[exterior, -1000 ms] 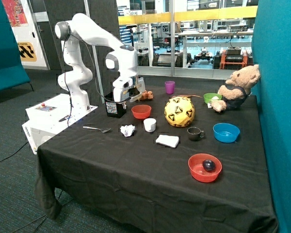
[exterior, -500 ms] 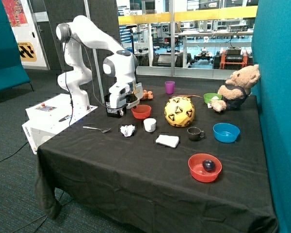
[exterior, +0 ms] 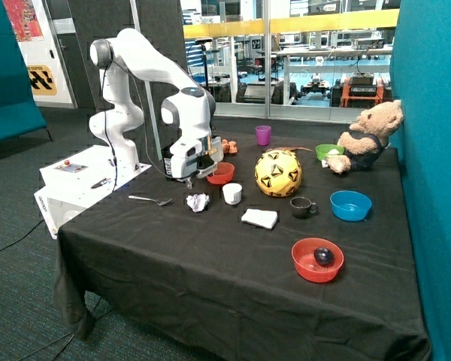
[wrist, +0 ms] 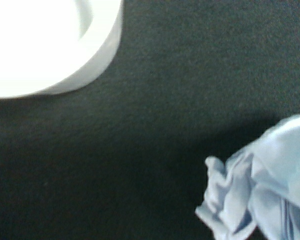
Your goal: Throw away the rubbish paper
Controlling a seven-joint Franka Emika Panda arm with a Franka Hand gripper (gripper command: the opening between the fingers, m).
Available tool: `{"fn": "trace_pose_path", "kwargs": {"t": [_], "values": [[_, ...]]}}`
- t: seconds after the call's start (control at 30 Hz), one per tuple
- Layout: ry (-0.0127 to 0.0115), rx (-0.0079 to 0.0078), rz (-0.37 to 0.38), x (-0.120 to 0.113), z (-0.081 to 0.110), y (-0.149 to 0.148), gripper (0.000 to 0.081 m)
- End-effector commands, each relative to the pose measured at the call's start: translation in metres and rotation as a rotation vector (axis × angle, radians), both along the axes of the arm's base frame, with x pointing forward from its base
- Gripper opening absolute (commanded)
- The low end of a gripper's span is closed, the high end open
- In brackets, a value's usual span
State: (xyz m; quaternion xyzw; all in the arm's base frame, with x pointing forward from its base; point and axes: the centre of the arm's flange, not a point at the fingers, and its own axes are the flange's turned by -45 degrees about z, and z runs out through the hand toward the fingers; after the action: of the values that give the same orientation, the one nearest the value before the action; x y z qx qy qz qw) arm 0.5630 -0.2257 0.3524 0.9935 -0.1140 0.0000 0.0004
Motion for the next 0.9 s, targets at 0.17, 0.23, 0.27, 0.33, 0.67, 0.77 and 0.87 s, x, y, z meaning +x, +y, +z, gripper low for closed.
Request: {"fn": "trace_pose_path", "kwargs": {"t": [0.17,0.23,0.27,0.33,0.67,0.77,0.87], "values": [[-0.0001,0.0007,-0.010,0.009,-0.026,-0.015,0.0803],[-0.0001,0.0007,-0.015,0.010,-0.027,-0.018,0.0760],[-0.0001,0.0007,-0.012,0.011,-0.028,-0.020,0.0747],[-0.0001,0.0007,-0.014,0.012,-0.029,-0.023,0.0752],[-0.0001,0.0007,-0.028,0.002,-0.046,-0.018,0.0753],[-0.0001,0.0007,-0.029,0.002,-0.048,-0.019,0.0750],[-0.0001,0.0007,-0.031,0.002,-0.048,-0.019,0.0748]]}}
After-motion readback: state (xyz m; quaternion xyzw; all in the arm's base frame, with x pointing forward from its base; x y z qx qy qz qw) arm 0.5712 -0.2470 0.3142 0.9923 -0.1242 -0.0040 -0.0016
